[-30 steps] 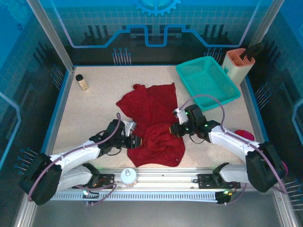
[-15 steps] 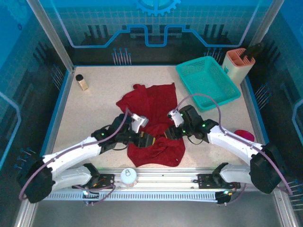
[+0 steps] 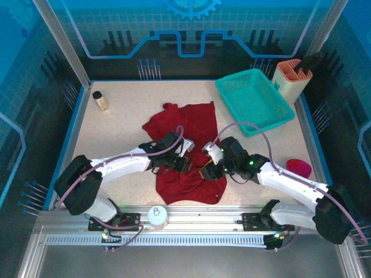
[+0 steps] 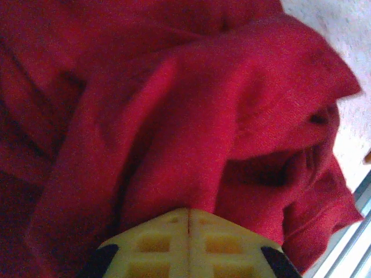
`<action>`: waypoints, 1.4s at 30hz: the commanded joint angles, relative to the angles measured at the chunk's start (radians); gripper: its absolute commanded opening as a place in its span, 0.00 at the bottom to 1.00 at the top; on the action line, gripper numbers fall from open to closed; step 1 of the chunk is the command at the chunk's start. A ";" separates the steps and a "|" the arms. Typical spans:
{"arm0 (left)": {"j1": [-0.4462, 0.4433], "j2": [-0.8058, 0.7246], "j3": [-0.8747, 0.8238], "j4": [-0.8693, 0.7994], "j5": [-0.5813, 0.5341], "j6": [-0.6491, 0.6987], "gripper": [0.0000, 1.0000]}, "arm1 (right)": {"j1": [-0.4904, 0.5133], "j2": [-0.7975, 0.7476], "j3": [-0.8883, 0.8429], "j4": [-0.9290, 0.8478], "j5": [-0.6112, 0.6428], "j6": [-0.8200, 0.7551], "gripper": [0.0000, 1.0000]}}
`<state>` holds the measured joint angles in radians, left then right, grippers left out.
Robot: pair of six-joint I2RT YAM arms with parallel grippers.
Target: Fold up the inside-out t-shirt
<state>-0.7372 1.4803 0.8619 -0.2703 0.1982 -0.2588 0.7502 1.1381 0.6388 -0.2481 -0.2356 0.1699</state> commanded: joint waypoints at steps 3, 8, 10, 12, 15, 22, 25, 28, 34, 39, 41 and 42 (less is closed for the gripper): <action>0.012 -0.203 -0.024 -0.016 0.144 -0.012 0.00 | 0.024 0.059 -0.019 0.211 0.003 -0.208 0.45; 0.059 -0.334 -0.110 0.089 0.243 -0.154 0.00 | 0.031 0.166 0.012 0.296 0.027 -0.423 0.27; 0.100 -0.365 -0.153 0.151 0.300 -0.212 0.00 | 0.040 0.164 0.016 0.238 0.032 -0.488 0.18; 0.113 -0.381 -0.177 0.156 0.295 -0.202 0.01 | 0.038 0.130 -0.004 0.231 0.021 -0.495 0.04; 0.112 -0.360 -0.187 0.125 0.246 -0.172 0.38 | 0.036 0.055 -0.034 0.226 0.020 -0.470 0.00; -0.005 -0.136 -0.029 -0.024 0.126 0.079 0.52 | 0.017 -0.113 -0.118 0.256 0.086 -0.116 0.01; -0.002 -0.052 0.020 -0.034 0.040 0.082 0.50 | 0.018 -0.117 -0.122 0.208 0.085 0.047 0.21; 0.000 0.002 0.039 -0.020 -0.057 0.085 0.34 | 0.016 -0.088 -0.106 0.162 0.118 0.134 0.35; 0.001 0.067 0.087 -0.073 -0.145 0.134 0.17 | 0.022 0.024 -0.049 0.102 0.130 0.234 0.44; 0.027 0.057 0.065 -0.072 -0.130 0.148 0.00 | 0.023 0.098 0.000 0.078 0.150 0.241 0.46; 0.046 0.043 0.055 -0.073 -0.088 0.145 0.00 | 0.023 0.134 -0.019 0.150 0.150 0.207 0.42; 0.059 0.030 0.046 -0.066 -0.064 0.138 0.00 | 0.019 0.162 -0.021 0.182 0.136 0.178 0.31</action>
<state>-0.7059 1.5410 0.9184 -0.3138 0.0944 -0.1310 0.7715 1.2545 0.6075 -0.1181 -0.1043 0.3611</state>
